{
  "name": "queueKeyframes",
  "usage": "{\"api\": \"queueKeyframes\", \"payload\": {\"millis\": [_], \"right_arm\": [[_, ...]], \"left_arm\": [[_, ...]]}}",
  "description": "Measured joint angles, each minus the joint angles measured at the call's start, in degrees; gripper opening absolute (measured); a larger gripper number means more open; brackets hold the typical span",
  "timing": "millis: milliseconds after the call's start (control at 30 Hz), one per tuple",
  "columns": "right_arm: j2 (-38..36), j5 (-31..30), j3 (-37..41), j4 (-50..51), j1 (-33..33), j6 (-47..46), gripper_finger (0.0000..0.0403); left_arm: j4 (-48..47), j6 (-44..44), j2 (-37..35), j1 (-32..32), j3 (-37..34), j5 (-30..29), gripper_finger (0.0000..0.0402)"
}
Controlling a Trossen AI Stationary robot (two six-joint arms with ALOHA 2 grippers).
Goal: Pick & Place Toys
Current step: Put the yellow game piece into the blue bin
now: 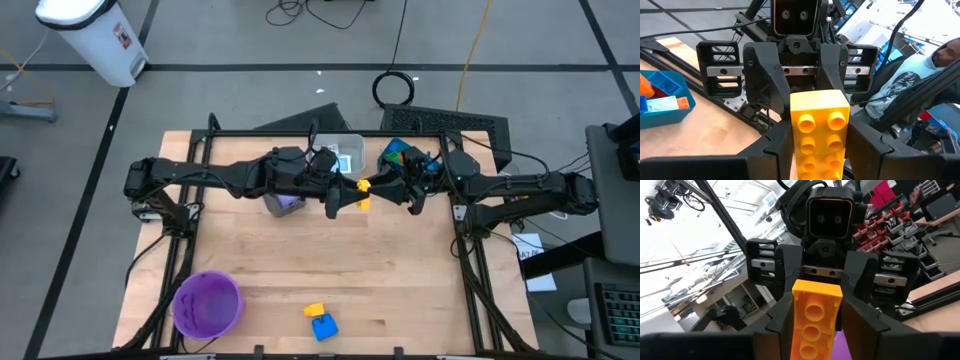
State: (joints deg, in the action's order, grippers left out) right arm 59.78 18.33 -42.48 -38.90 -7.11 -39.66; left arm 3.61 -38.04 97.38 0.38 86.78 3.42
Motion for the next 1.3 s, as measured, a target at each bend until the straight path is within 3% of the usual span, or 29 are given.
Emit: {"api": "queueKeyframes", "payload": {"millis": [267, 433, 1033, 1300], "right_arm": [[0.0, 0.0, 0.0, 0.2, -0.2, -0.1, 0.0123], [-0.2, 0.6, 0.0, 0.3, -1.8, -0.2, 0.0123], [-9.0, 2.6, -0.2, 3.4, -9.4, 0.3, 0.0123], [-15.3, 3.4, -0.2, 19.3, -19.0, 5.5, 0.0123]], "left_arm": [[0.9, -0.2, 0.0, -0.1, 0.0, 0.7, 0.0241], [1.2, -0.3, -0.4, 0.3, 0.0, 1.1, 0.0276], [1.1, 1.5, -1.3, 4.8, -0.1, 1.1, 0.0287], [1.1, 1.5, -1.4, 6.3, -0.2, 2.6, 0.0287]]}}
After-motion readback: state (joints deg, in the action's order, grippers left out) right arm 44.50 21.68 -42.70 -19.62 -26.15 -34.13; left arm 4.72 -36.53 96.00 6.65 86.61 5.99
